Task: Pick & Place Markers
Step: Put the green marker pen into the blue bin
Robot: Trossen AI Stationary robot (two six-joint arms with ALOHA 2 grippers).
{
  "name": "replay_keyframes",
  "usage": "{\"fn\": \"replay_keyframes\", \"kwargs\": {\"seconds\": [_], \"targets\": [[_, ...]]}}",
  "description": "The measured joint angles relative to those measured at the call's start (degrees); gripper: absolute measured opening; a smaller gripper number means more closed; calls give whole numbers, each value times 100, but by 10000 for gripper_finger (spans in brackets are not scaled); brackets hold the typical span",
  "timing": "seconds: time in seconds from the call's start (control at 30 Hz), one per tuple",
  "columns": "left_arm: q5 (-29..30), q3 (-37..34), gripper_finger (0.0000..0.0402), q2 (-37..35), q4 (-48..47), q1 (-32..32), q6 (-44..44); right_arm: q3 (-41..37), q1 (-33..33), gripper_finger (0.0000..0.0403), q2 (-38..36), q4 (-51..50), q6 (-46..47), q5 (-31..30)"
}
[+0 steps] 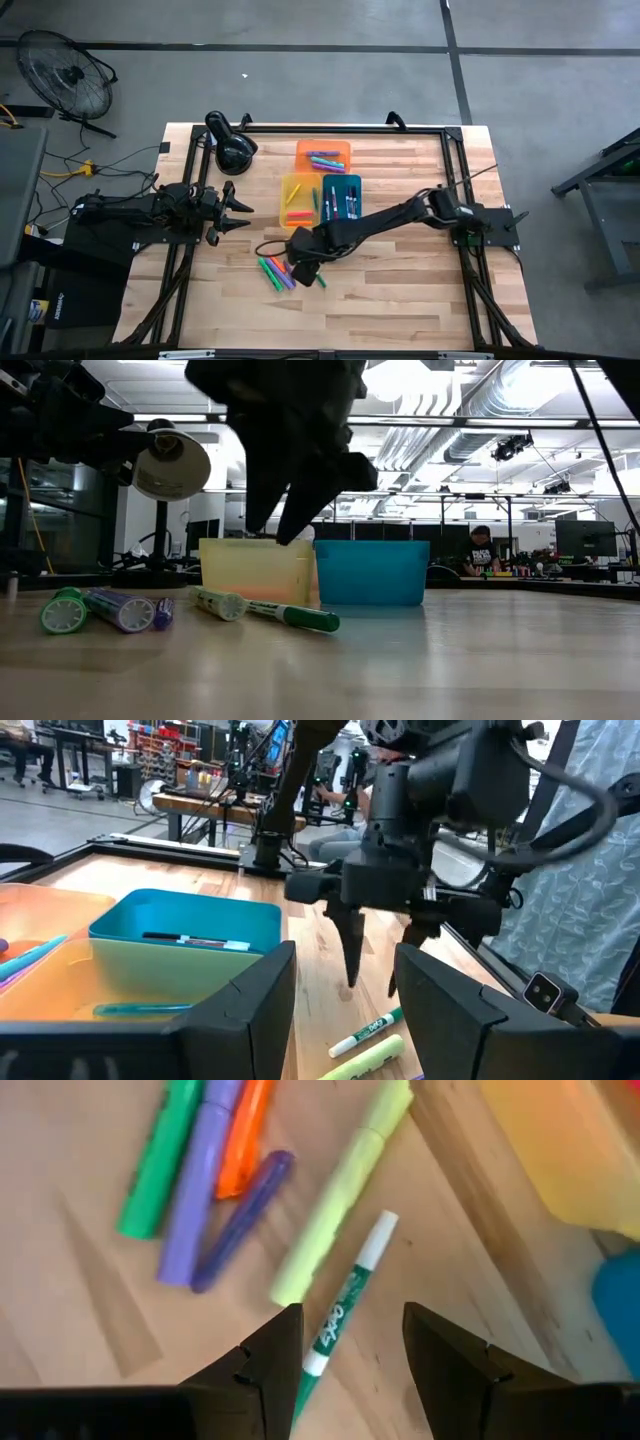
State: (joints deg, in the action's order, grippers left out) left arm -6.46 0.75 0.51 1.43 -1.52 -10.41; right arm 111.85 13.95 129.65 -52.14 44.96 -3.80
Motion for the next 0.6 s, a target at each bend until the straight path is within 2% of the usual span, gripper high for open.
{"fn": "replay_keyframes", "kwargs": {"seconds": [0.37, 0.6], "targets": [[0, 0, 170, 0, -2, 0, 1, 1639, 74, 160, 1104, -1491, 150, -145], [0, 0, 170, 0, -2, 0, 0, 1864, 129, 160, 1394, -1750, 420, -158]]}}
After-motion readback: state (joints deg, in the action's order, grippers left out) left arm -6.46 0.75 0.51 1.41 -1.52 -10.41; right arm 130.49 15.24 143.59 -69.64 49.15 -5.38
